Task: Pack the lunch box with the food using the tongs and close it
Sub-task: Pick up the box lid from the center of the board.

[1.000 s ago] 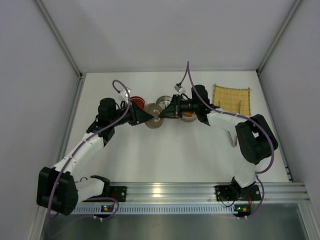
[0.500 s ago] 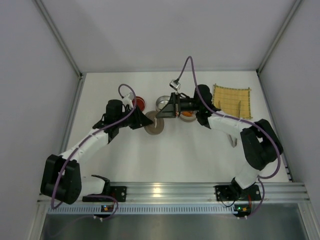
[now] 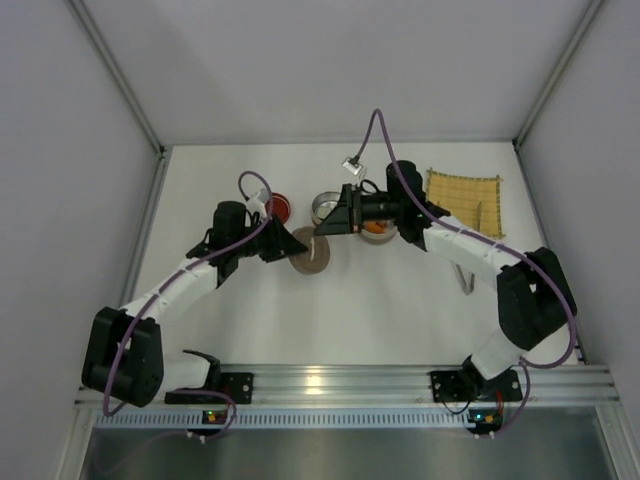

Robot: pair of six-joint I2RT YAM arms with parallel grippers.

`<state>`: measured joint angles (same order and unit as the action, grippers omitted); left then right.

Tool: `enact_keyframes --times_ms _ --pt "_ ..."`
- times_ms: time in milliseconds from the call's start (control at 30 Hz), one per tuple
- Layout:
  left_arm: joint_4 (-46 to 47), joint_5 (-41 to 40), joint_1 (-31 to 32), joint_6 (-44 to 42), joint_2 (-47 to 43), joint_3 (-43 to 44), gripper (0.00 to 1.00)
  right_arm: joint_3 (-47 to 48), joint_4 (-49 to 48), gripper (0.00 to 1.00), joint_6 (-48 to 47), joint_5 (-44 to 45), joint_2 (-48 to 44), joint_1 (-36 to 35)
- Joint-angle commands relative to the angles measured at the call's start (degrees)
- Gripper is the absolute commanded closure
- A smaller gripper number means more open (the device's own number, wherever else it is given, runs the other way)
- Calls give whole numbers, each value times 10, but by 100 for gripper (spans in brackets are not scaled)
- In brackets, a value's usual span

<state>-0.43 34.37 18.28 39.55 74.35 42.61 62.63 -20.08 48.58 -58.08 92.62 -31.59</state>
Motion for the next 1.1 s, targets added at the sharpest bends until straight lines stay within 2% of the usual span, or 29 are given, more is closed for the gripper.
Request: enact_keyframes --times_ms 0,33,67,100,167,267,467,700,1067 --pt "25 -11 1 12 -34 0 100 73 247 63 -202 135 -73 1" --pt "19 -16 0 14 -37 4 100 79 272 63 -226 162 -80 1" --pt "14 -22 1 18 -38 6 100 85 304 54 -231 189 -84 1" --pt "10 -31 0 18 -36 11 100 97 318 49 -233 227 -86 1" --pt "7 -41 1 18 -35 19 100 110 336 44 -230 241 -83 0" --pt "-23 -66 1 11 -28 31 100 126 353 26 -240 283 -81 -16" --pt "-26 -96 0 33 -19 45 100 177 411 27 -273 389 -40 -70" --pt "-8 -91 0 69 -5 62 100 191 417 28 -270 387 -4 -80" --pt "-2 -86 0 72 -6 59 100 203 409 38 -269 395 38 -105"
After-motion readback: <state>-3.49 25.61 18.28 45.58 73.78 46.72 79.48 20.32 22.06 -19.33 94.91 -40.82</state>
